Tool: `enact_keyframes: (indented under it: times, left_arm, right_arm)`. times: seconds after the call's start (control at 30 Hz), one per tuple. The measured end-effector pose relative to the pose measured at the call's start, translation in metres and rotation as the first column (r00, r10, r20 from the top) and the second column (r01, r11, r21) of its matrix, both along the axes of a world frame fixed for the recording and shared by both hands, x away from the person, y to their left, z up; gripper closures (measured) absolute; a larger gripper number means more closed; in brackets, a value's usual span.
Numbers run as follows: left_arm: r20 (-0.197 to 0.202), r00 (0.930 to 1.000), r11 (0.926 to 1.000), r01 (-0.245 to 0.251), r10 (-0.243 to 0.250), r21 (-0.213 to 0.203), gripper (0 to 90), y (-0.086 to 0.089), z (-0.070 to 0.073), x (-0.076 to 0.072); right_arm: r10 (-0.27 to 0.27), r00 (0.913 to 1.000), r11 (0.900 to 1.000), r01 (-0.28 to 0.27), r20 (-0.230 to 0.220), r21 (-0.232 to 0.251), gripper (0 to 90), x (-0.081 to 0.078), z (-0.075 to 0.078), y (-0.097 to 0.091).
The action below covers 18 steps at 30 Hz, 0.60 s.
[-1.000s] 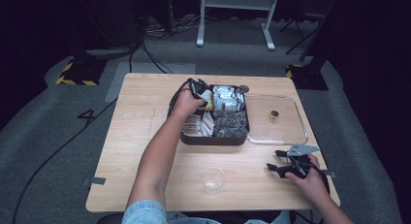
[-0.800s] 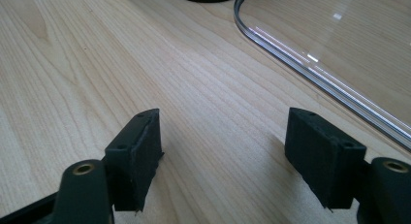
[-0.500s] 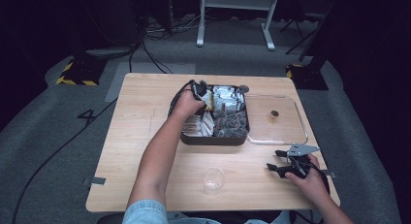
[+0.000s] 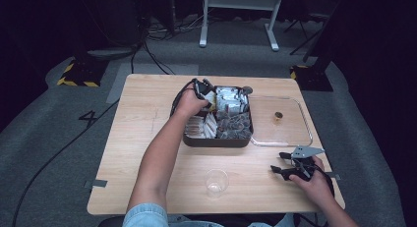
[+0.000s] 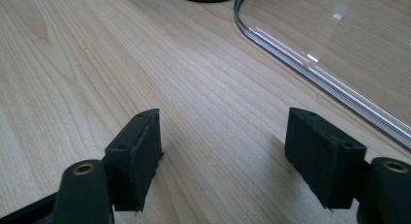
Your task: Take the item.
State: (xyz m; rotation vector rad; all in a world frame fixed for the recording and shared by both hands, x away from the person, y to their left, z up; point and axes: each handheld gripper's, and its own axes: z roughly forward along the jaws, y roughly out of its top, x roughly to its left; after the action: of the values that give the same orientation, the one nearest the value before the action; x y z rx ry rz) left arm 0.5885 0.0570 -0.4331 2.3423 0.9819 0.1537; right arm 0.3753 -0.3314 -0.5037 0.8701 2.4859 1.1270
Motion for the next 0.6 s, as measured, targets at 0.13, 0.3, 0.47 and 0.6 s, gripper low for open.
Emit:
enact_keyframes:
  times: [0.13, 0.3, 0.47, 0.6]
  left_arm:
    - [0.023, 0.9997, 0.9996, 0.002, -0.001, -0.030, 90.0, 0.004, 0.007, -0.002]
    - [0.057, 0.9984, 0.9967, 0.008, -0.003, -0.081, 90.0, 0.010, 0.019, -0.007]
    - [0.107, 0.9942, 0.9918, 0.026, -0.013, -0.125, 90.0, 0.015, 0.032, -0.014]
    - [0.130, 0.9913, 0.9878, 0.036, -0.016, -0.152, 90.0, 0.018, 0.041, -0.022]
  right_arm:
    - [0.000, 1.0000, 1.0000, 0.000, 0.000, 0.000, 29.5, 0.000, 0.000, 0.000]
    - [0.000, 1.0000, 1.0000, 0.000, 0.000, 0.000, 29.5, 0.000, 0.000, 0.000]
    - [0.000, 1.0000, 1.0000, 0.000, 0.000, 0.000, 29.5, 0.000, 0.000, 0.000]
    - [0.005, 1.0000, 1.0000, -0.005, 0.001, -0.002, 29.6, 0.000, 0.000, 0.000]
